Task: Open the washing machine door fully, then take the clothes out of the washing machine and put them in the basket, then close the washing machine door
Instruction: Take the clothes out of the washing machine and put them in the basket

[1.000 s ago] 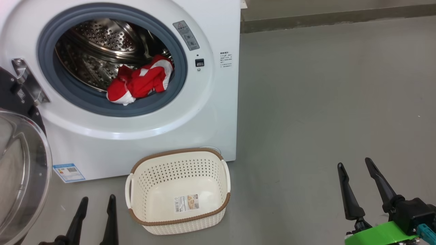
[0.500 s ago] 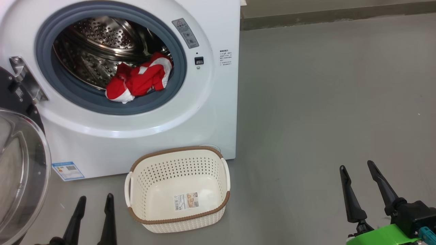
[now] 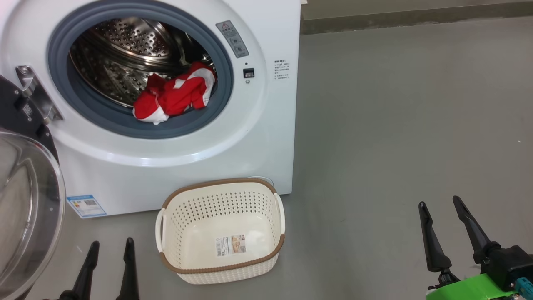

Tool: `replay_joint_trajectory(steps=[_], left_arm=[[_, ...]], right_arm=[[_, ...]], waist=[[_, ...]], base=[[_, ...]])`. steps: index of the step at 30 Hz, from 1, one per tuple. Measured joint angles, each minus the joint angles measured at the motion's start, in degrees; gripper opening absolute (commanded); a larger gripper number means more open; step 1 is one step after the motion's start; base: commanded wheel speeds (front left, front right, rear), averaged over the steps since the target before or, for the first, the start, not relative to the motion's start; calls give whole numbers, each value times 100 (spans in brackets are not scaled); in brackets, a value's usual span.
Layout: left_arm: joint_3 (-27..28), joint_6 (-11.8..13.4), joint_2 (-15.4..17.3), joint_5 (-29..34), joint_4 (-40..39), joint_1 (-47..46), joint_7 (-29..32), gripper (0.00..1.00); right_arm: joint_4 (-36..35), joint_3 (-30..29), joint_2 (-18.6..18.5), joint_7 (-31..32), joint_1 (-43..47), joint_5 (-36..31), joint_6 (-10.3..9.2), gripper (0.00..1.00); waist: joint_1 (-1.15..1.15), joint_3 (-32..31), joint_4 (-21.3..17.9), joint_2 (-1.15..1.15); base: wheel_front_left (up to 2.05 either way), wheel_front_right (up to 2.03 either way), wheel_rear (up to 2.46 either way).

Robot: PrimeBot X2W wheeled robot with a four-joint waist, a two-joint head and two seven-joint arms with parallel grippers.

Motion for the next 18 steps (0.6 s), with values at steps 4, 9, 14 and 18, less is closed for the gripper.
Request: replay_joint_trajectory(steps=[4, 9, 14, 18], left_arm=[[2, 5, 19, 2, 0, 0, 0, 100], [7, 32, 31, 8, -8, -1, 0, 100], [49, 31, 14, -41, -159, -6, 0, 100], [45, 31, 9, -35, -167, -6, -1, 100]], right_arm=[[0, 2, 0, 0, 0, 1, 0, 100], [10, 7, 1, 0, 0, 1, 0, 100], [32, 11, 1, 0, -6, 1, 0, 100], [33, 11, 2, 0, -8, 1, 0, 100]], waist=[[0, 21, 21, 0], [0, 29, 38, 0], [0, 46, 47, 0], [0, 59, 63, 0]], base=[[130, -130, 0], [191, -191, 0], [173, -173, -1], [122, -122, 0]])
